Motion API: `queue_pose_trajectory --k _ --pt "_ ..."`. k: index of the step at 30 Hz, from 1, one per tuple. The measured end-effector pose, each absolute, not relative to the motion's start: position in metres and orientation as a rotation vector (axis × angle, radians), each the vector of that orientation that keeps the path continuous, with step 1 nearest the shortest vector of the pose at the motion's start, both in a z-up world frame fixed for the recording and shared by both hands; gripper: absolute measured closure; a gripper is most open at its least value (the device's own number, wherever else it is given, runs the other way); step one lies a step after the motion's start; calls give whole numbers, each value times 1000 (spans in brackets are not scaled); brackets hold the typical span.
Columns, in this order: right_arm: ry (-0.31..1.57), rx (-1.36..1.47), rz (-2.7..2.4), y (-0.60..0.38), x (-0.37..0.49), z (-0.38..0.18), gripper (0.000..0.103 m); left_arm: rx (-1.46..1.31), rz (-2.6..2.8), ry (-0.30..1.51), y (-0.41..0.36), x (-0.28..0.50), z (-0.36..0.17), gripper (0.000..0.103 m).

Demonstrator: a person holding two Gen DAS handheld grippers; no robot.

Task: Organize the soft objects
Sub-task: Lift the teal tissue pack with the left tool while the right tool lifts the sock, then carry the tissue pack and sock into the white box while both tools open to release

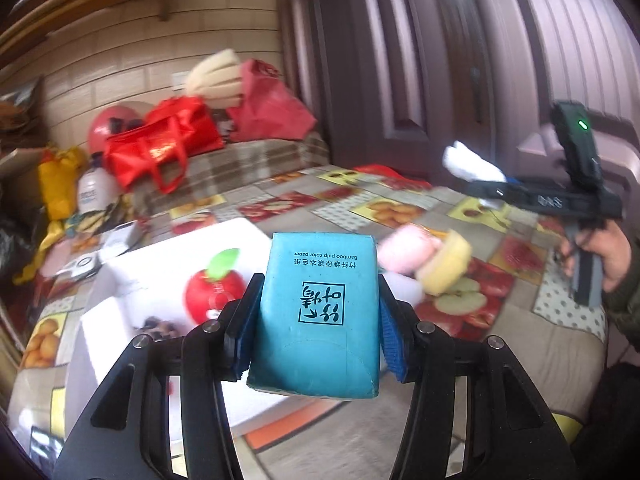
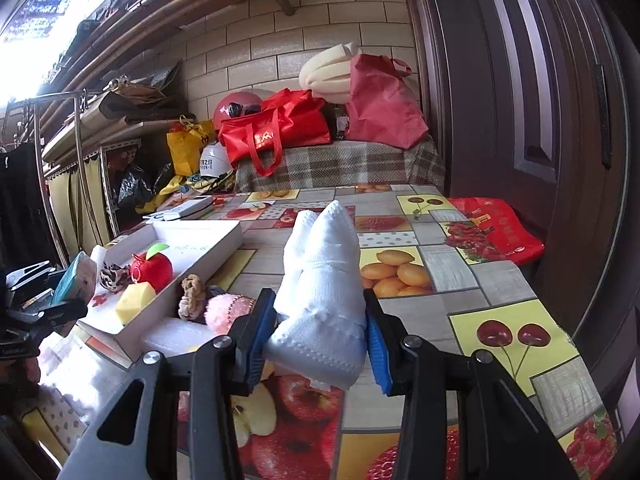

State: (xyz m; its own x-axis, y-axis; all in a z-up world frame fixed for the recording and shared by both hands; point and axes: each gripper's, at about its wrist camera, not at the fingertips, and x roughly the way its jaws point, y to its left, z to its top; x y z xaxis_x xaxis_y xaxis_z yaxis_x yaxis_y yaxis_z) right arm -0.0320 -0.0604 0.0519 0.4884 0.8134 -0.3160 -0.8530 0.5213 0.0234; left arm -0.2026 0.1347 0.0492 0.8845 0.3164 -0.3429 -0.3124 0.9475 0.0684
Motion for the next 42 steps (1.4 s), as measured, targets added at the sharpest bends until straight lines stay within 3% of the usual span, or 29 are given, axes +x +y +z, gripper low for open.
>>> queue_pose_trajectory --k 14,42 --pt "277 -177 1160 -11 -85 49 60 -127 463 332 184 -233 47 52" --pt "372 -261 1291 46 -113 35 60 -162 500 341 192 -236 45 51"
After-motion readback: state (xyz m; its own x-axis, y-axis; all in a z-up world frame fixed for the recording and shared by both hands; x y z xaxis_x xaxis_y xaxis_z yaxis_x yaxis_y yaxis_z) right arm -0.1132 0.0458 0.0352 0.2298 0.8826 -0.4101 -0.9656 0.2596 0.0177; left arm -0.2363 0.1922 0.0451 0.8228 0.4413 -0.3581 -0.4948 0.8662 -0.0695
